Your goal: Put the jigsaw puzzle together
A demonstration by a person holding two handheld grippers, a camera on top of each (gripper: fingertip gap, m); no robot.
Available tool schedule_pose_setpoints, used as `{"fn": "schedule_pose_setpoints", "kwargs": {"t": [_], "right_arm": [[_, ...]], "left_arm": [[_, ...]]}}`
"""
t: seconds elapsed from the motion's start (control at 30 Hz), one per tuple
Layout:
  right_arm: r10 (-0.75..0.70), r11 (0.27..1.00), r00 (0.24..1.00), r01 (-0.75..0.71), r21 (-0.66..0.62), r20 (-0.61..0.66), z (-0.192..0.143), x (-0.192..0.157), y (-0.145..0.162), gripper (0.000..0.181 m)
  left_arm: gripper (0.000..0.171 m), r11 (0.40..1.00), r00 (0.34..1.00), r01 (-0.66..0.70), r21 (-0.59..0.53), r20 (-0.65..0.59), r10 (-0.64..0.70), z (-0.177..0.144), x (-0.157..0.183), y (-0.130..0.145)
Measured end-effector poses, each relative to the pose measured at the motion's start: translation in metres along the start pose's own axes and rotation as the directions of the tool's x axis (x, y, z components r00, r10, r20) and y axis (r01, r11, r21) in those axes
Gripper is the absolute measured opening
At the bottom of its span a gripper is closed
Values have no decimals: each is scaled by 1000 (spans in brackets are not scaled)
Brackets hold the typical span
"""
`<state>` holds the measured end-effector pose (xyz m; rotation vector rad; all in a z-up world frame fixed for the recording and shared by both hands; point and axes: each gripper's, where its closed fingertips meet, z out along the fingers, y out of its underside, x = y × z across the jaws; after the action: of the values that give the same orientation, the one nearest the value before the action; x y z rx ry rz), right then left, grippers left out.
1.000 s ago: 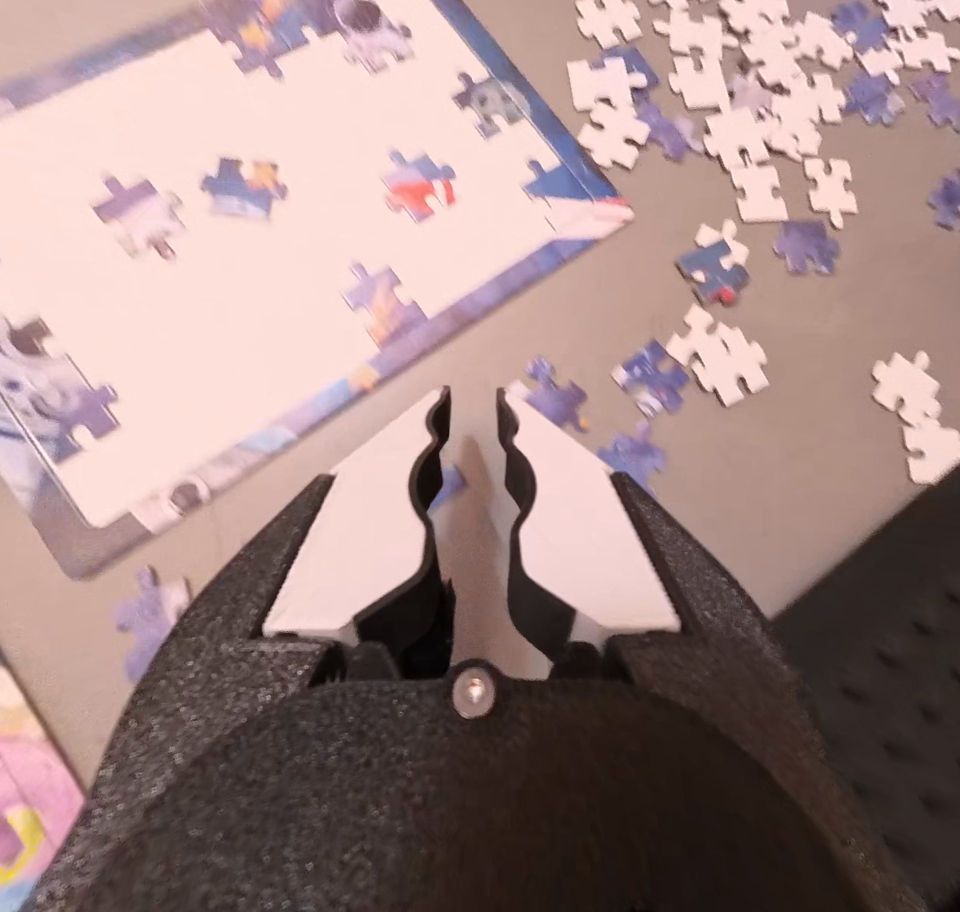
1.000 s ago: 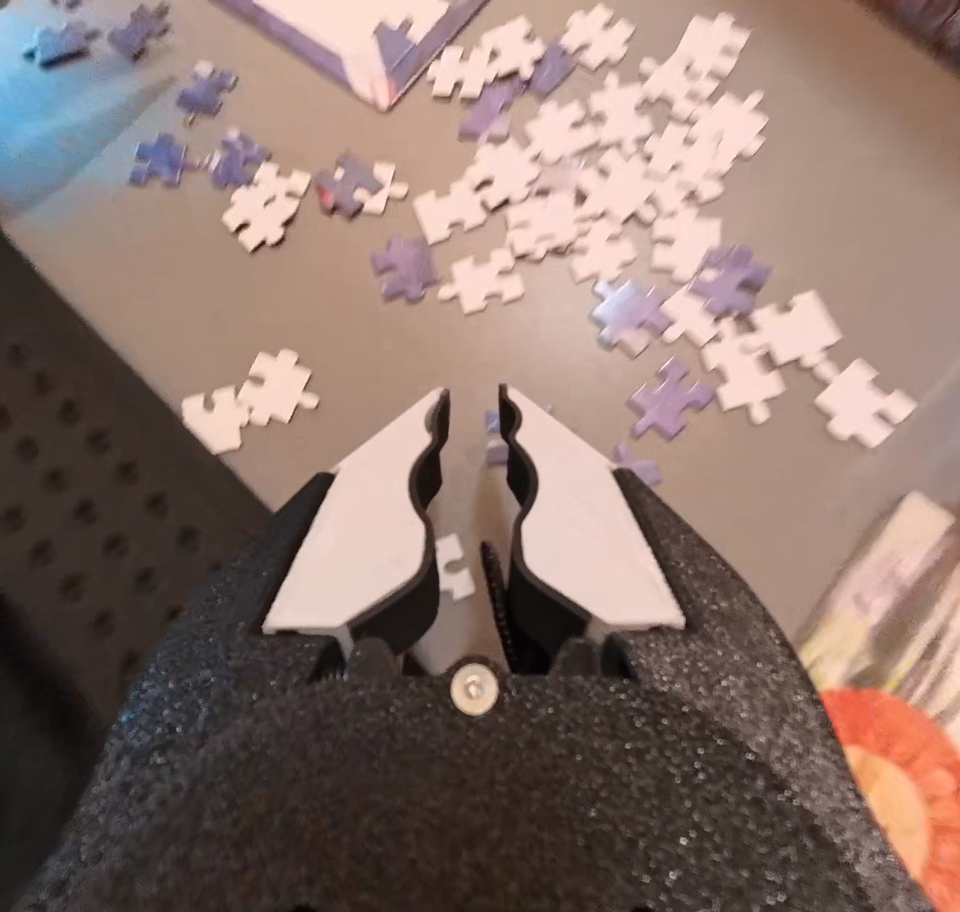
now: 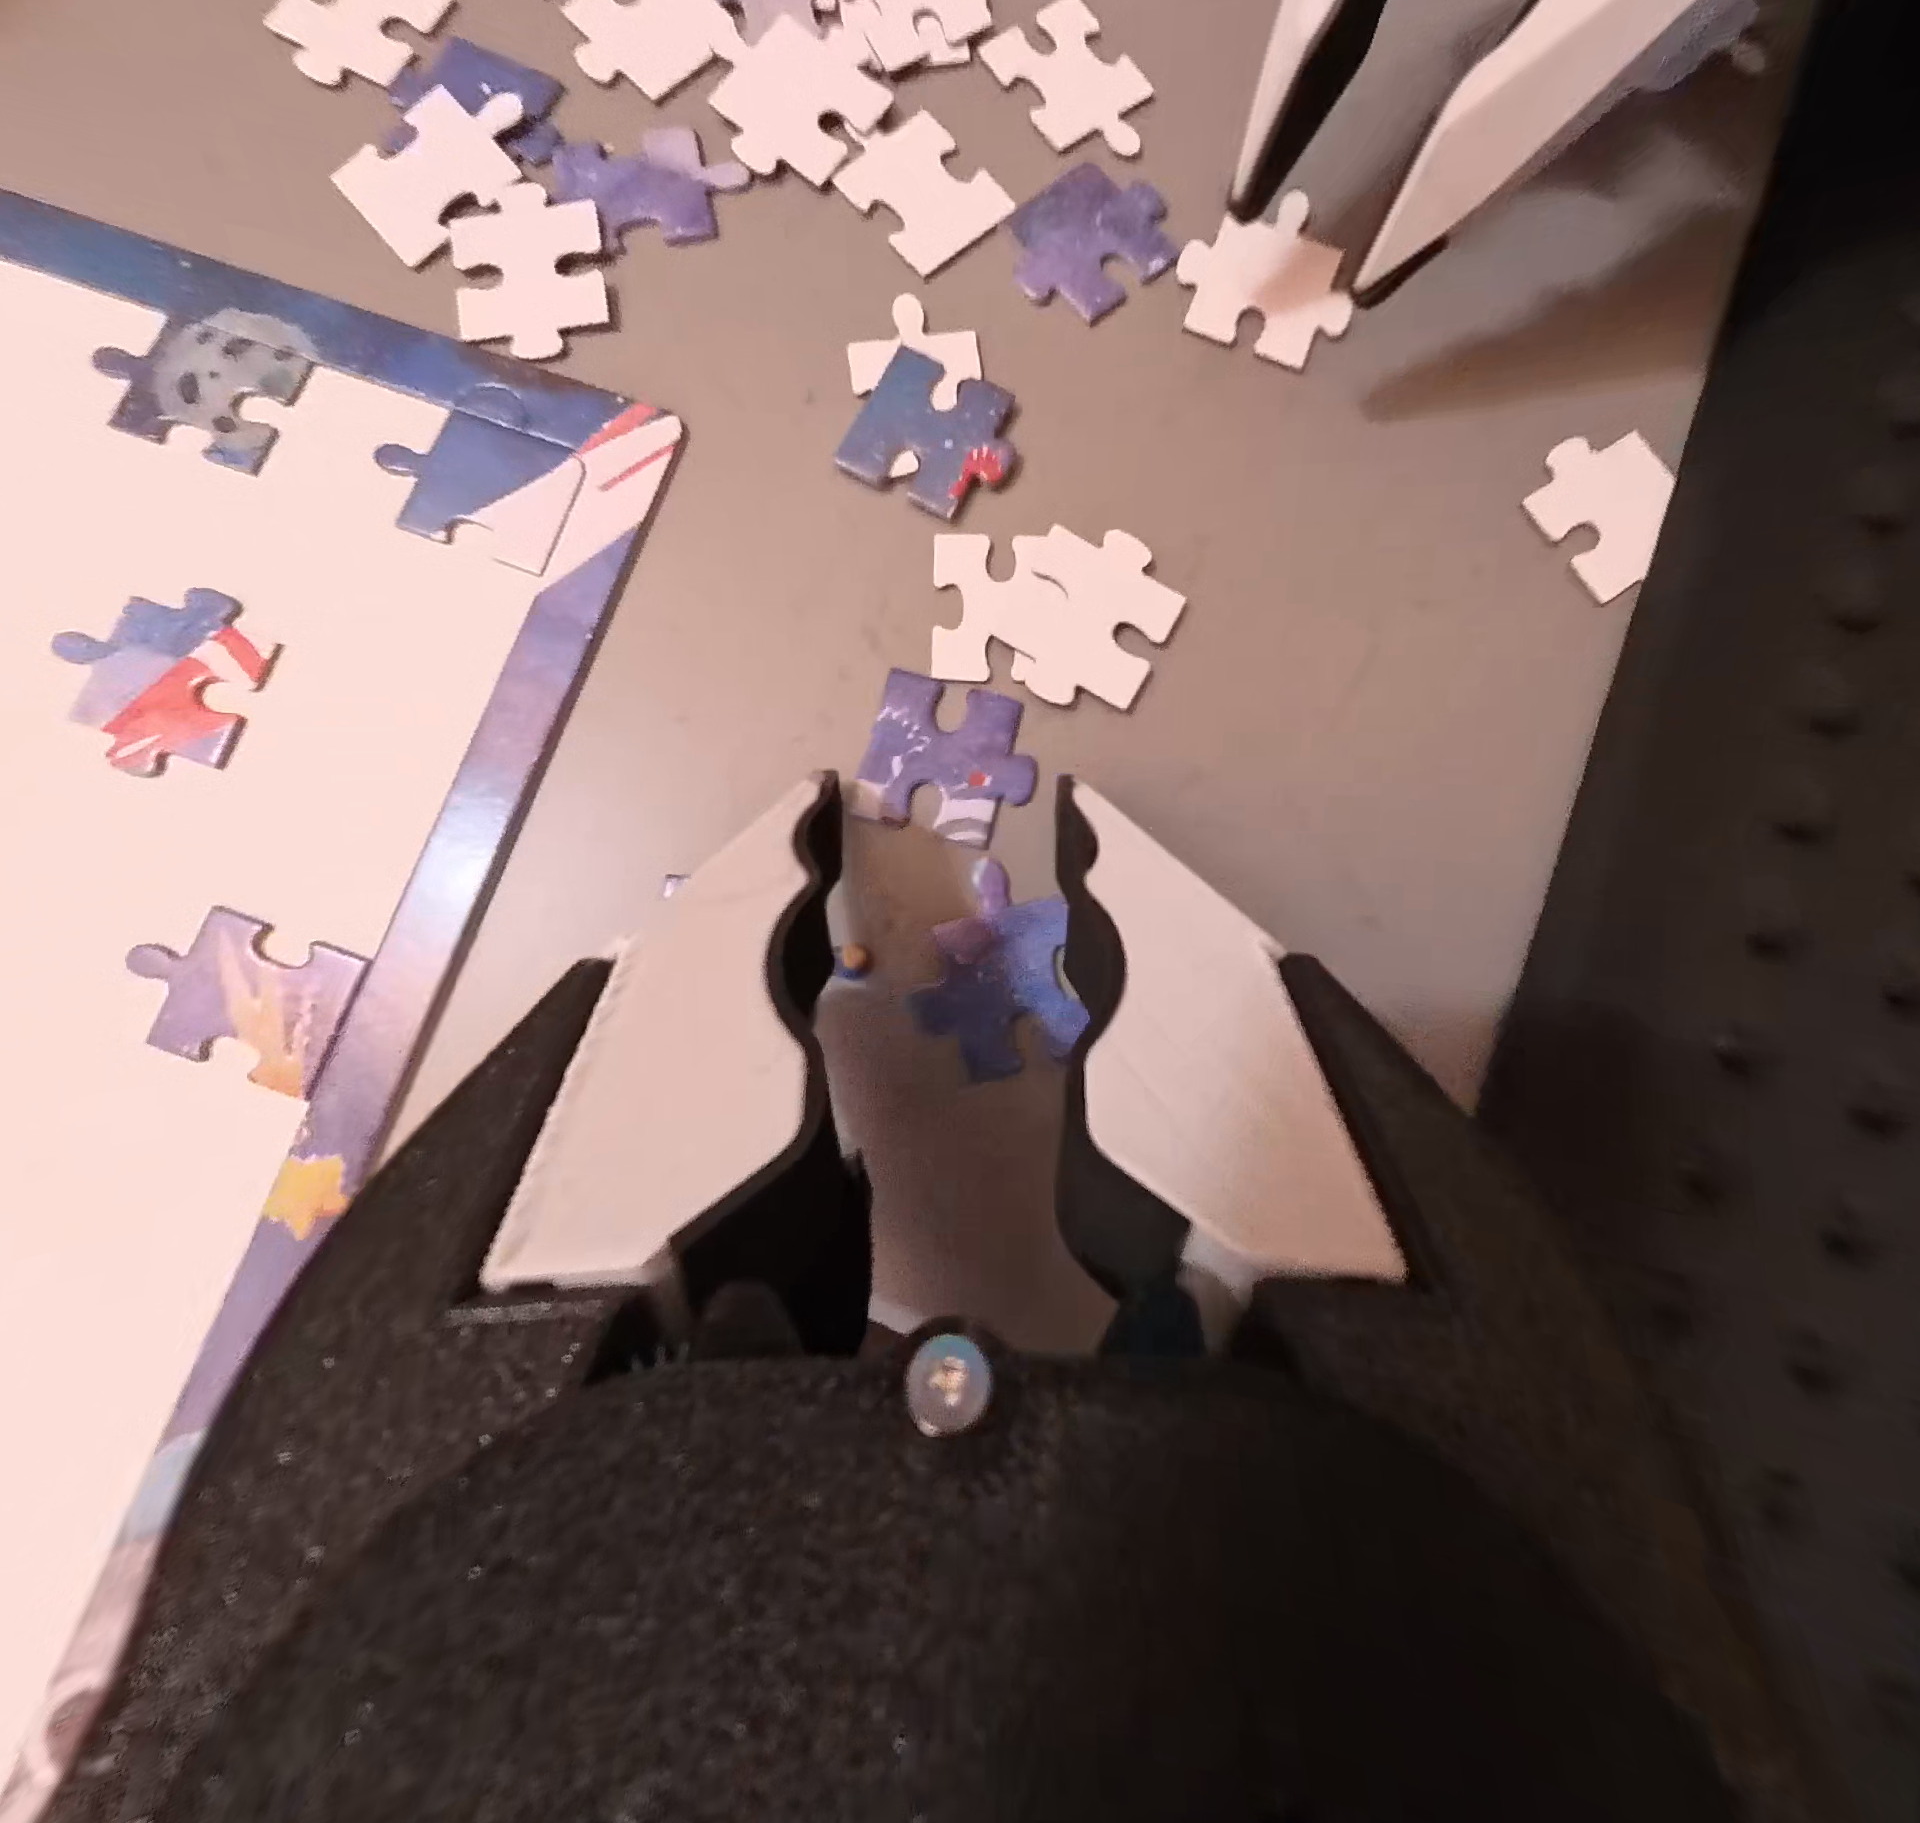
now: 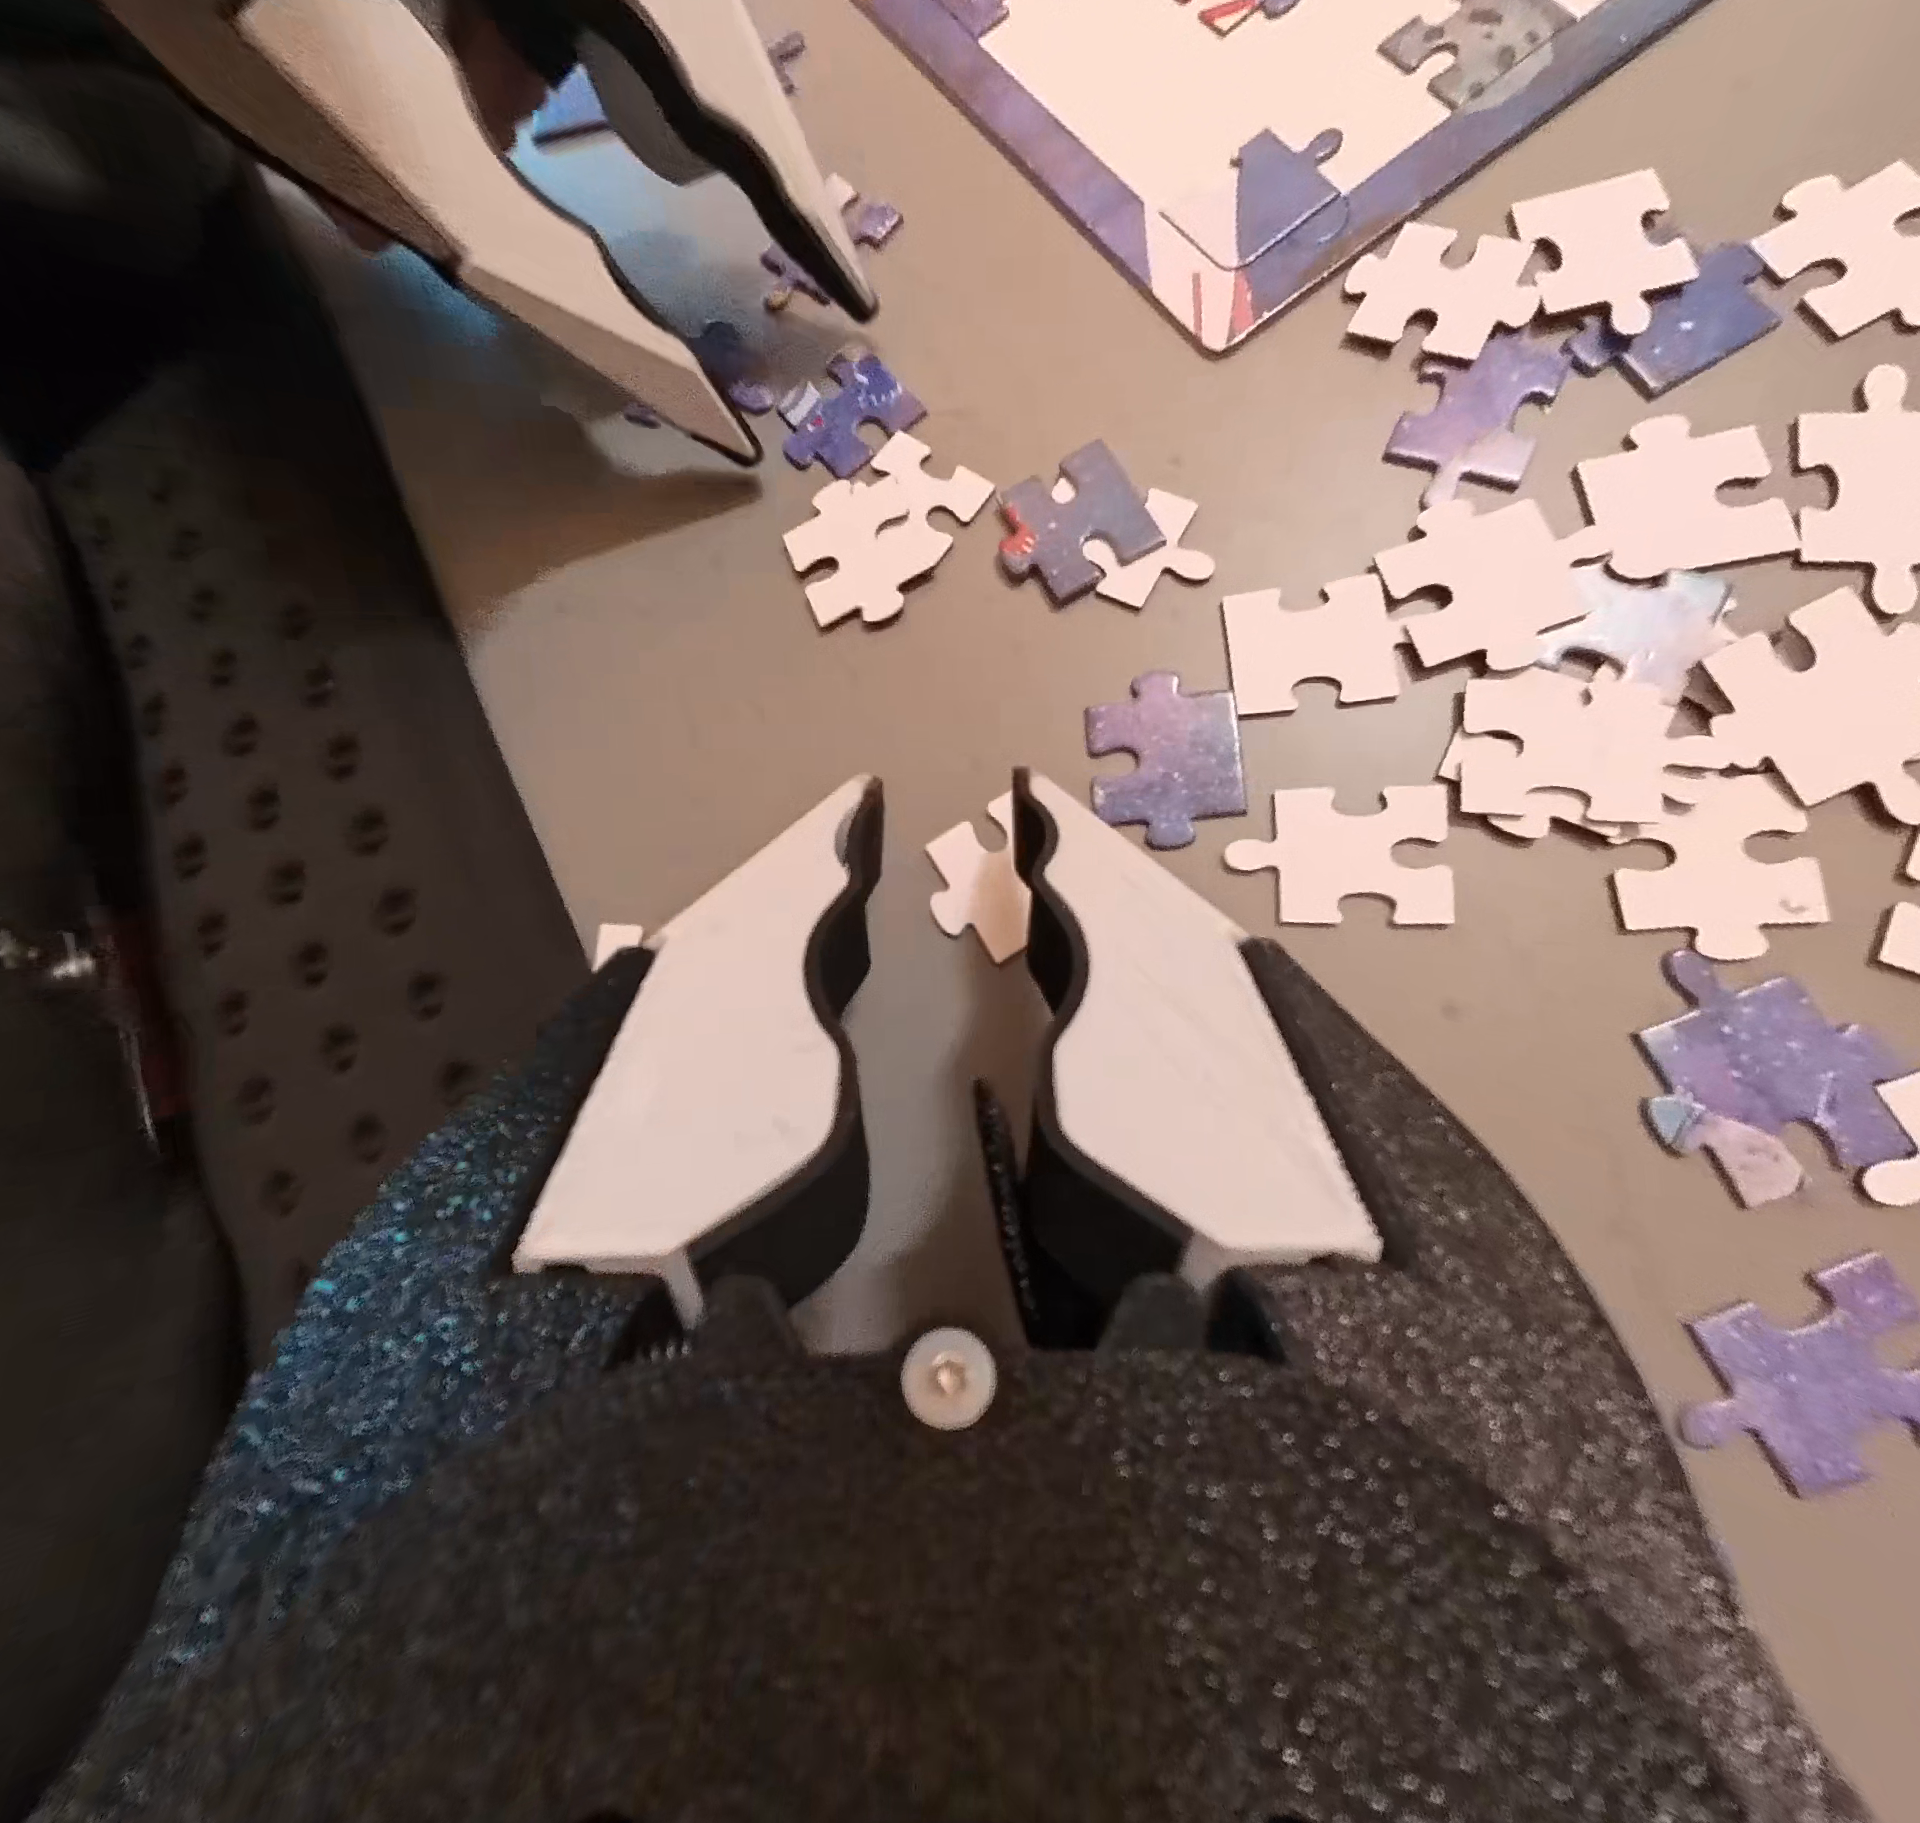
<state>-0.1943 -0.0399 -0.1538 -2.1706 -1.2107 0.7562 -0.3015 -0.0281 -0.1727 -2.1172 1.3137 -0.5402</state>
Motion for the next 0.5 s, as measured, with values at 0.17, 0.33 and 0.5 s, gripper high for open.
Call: {"fn": "schedule_pose_setpoints", "kwargs": {"t": [0.17,0.33,0.5], "right_arm": [[37,999,999,-37,37,23,0,-6,0,25],[53,989,997,-61,135,65,-8,-8,-17,25],[60,980,997,-69,185,52,-12,2,-28,25]], "left_arm": [[40,1000,995,-24,15,-94,26,2,-1,-3],[27,996,990,-87,16,-107,88,2,-6,3],[27,997,992,-83,9,-91,83,3,-6,3]]}}
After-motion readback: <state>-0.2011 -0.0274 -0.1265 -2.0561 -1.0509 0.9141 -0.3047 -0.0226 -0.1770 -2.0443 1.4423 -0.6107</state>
